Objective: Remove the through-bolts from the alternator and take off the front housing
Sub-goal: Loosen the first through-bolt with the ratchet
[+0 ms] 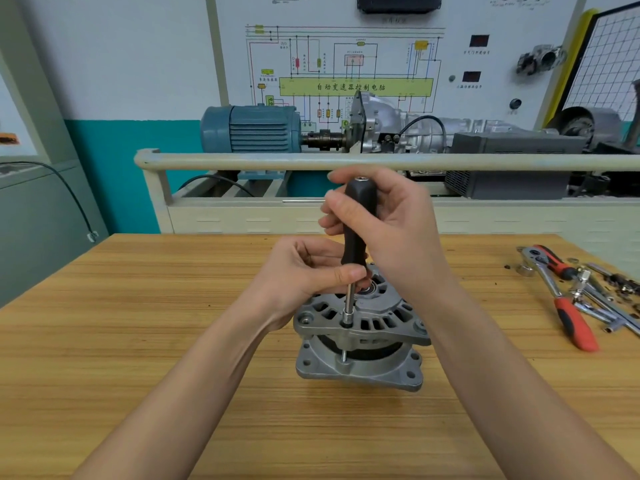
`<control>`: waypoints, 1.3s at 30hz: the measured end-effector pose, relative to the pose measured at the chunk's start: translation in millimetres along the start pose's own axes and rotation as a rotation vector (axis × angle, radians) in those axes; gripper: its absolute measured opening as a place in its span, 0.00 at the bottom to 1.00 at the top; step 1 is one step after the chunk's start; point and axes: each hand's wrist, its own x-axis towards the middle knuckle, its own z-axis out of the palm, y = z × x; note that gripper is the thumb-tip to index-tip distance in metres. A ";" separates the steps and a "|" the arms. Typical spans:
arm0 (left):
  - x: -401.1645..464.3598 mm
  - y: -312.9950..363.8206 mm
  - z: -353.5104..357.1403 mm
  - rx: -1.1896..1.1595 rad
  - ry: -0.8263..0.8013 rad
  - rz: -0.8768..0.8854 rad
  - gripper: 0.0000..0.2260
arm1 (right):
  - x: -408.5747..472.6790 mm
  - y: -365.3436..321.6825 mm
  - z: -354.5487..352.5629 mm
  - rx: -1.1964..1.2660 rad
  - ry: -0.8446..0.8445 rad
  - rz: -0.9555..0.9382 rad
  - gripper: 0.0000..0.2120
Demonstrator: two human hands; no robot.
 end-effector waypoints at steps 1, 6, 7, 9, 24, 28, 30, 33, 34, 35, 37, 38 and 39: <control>0.3 0.5 0.7 0.006 0.003 0.007 0.11 | -0.4 0.5 1.5 -0.017 0.000 -0.007 0.07; 1.8 -0.2 2.1 0.064 0.034 0.034 0.09 | -4.4 2.9 1.4 -0.002 -0.025 -0.001 0.06; 1.7 -0.5 1.8 0.076 0.032 0.036 0.10 | -4.8 3.3 1.0 0.020 -0.040 0.001 0.06; 1.9 0.2 1.4 0.104 0.028 0.036 0.14 | -4.5 3.7 -0.3 0.064 -0.079 0.003 0.07; 5.1 2.3 -1.1 -0.040 -0.057 -0.015 0.11 | 4.6 1.9 -5.7 0.157 -0.103 0.164 0.09; 1.4 0.2 2.8 0.009 -0.014 0.047 0.11 | 0.2 -0.4 12.6 -0.025 0.099 0.033 0.03; 0.1 -0.2 4.3 0.025 0.013 0.083 0.11 | 1.7 1.0 17.3 -0.058 0.084 0.037 0.05; -0.4 0.6 4.3 0.041 0.038 0.102 0.10 | 4.7 4.4 18.7 0.134 0.088 0.077 0.07; -0.1 0.9 4.6 0.043 0.037 0.093 0.10 | 5.3 5.8 17.6 0.203 0.088 0.085 0.07; 0.6 0.9 5.1 0.042 0.036 0.077 0.10 | 5.9 7.0 15.8 0.262 0.081 0.094 0.07; 2.9 1.3 5.5 0.051 0.034 0.041 0.13 | 8.4 8.8 10.7 0.353 0.043 0.131 0.08; 4.2 2.3 4.8 0.058 0.026 0.021 0.14 | 10.0 9.8 7.8 0.389 0.022 0.158 0.10; 5.1 4.1 3.9 0.060 0.004 0.001 0.14 | 11.8 10.5 5.3 0.419 0.003 0.186 0.11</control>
